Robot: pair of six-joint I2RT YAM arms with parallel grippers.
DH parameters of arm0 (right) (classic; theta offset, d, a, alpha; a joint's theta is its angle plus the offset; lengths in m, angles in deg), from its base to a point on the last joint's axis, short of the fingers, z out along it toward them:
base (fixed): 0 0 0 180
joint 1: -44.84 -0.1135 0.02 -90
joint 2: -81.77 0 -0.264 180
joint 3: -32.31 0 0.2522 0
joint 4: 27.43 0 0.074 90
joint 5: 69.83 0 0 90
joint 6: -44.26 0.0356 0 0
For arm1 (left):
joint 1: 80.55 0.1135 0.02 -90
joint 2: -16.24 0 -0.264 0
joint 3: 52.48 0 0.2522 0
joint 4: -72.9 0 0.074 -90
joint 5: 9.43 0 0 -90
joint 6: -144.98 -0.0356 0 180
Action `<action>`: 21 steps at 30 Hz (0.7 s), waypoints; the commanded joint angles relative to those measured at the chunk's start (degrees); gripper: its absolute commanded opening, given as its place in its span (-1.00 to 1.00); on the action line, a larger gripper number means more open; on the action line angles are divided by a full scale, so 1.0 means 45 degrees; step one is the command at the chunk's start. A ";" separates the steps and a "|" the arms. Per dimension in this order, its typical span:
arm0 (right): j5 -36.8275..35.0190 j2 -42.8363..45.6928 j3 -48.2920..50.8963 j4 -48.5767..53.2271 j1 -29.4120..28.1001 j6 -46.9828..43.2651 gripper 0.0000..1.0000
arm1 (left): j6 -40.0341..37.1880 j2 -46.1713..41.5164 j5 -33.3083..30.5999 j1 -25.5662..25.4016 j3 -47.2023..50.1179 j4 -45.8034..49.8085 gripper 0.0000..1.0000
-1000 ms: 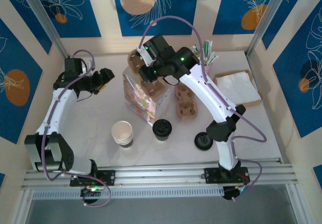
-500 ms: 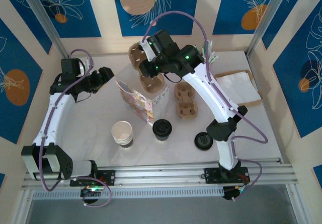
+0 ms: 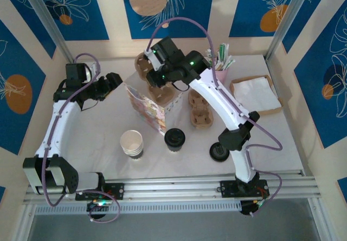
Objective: Pack the takeout coffee
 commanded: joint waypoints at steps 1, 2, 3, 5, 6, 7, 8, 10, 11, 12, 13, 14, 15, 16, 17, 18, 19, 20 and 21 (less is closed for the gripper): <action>-0.0164 -0.0100 -0.0352 0.0964 -0.0302 -0.0369 -0.35 | -0.0271 0.0224 0.0066 -0.0045 -0.0155 -0.0017 0.52; -0.0177 -0.0158 -0.0431 0.1170 -0.0319 -0.0384 -0.35 | -0.0278 0.0287 0.0099 -0.0053 -0.0178 -0.0012 0.52; -0.0224 -0.0214 -0.0514 0.1356 -0.0337 -0.0363 -0.35 | -0.0298 0.0337 0.0121 -0.0055 -0.0235 -0.0027 0.52; -0.0256 -0.0362 -0.0655 0.1661 -0.0347 -0.0351 -0.35 | -0.0296 0.0431 0.0215 -0.0055 -0.0340 -0.0047 0.52; -0.0302 -0.0455 -0.0756 0.1795 -0.0338 -0.0349 -0.35 | -0.0321 0.0481 0.0255 -0.0069 -0.0377 -0.0032 0.52; -0.0334 -0.0536 -0.0890 0.1928 -0.0337 -0.0376 -0.35 | -0.0341 0.0519 0.0289 -0.0065 -0.0425 -0.0051 0.52; -0.0381 -0.0647 -0.1058 0.2088 -0.0332 -0.0371 -0.35 | -0.0343 0.0576 0.0344 -0.0064 -0.0469 -0.0049 0.52; -0.0407 -0.0891 -0.1337 0.2340 -0.0339 -0.0389 -0.35 | -0.0386 0.0611 0.0425 -0.0077 -0.0569 -0.0014 0.52; -0.0393 -0.1020 -0.1488 0.2466 -0.0338 -0.0390 -0.35 | -0.0420 0.0625 0.0475 -0.0084 -0.0616 -0.0012 0.52; -0.0396 -0.1125 -0.1576 0.2570 -0.0336 -0.0399 -0.35 | -0.0480 0.0638 0.0498 -0.0104 -0.0673 0.0007 0.52; -0.0393 -0.1201 -0.1600 0.2626 -0.0337 -0.0407 -0.35 | -0.0503 0.0629 0.0508 -0.0113 -0.0751 0.0042 0.52; -0.0389 -0.1267 -0.1599 0.2662 -0.0334 -0.0409 -0.35 | -0.0587 0.0622 0.0526 -0.0123 -0.0845 0.0084 0.51; -0.0355 -0.1328 -0.1600 0.2697 -0.0326 -0.0409 -0.35 | -0.0656 0.0640 0.0564 -0.0135 -0.0943 0.0120 0.52; -0.0332 -0.1380 -0.1600 0.2736 -0.0317 -0.0390 -0.35 | -0.0730 0.0646 0.0601 -0.0152 -0.1031 0.0142 0.53; -0.0312 -0.1453 -0.1605 0.2771 -0.0317 -0.0380 -0.35 | -0.0811 0.0646 0.0574 -0.0167 -0.1166 0.0211 0.53; -0.0279 -0.1497 -0.1599 0.2802 -0.0318 -0.0375 -0.35 | -0.0885 0.0650 0.0565 -0.0172 -0.1278 0.0241 0.55; -0.0246 -0.1545 -0.1599 0.2819 -0.0311 -0.0351 -0.35 | -0.0922 0.0651 0.0548 -0.0172 -0.1360 0.0276 0.55; -0.0185 -0.1578 -0.1602 0.2844 -0.0298 -0.0338 -0.35 | -0.0969 0.0674 0.0529 -0.0172 -0.1460 0.0298 0.55; -0.0155 -0.1615 -0.1603 0.2882 -0.0276 -0.0324 -0.35 | -0.1021 0.0686 0.0536 -0.0189 -0.1552 0.0327 0.56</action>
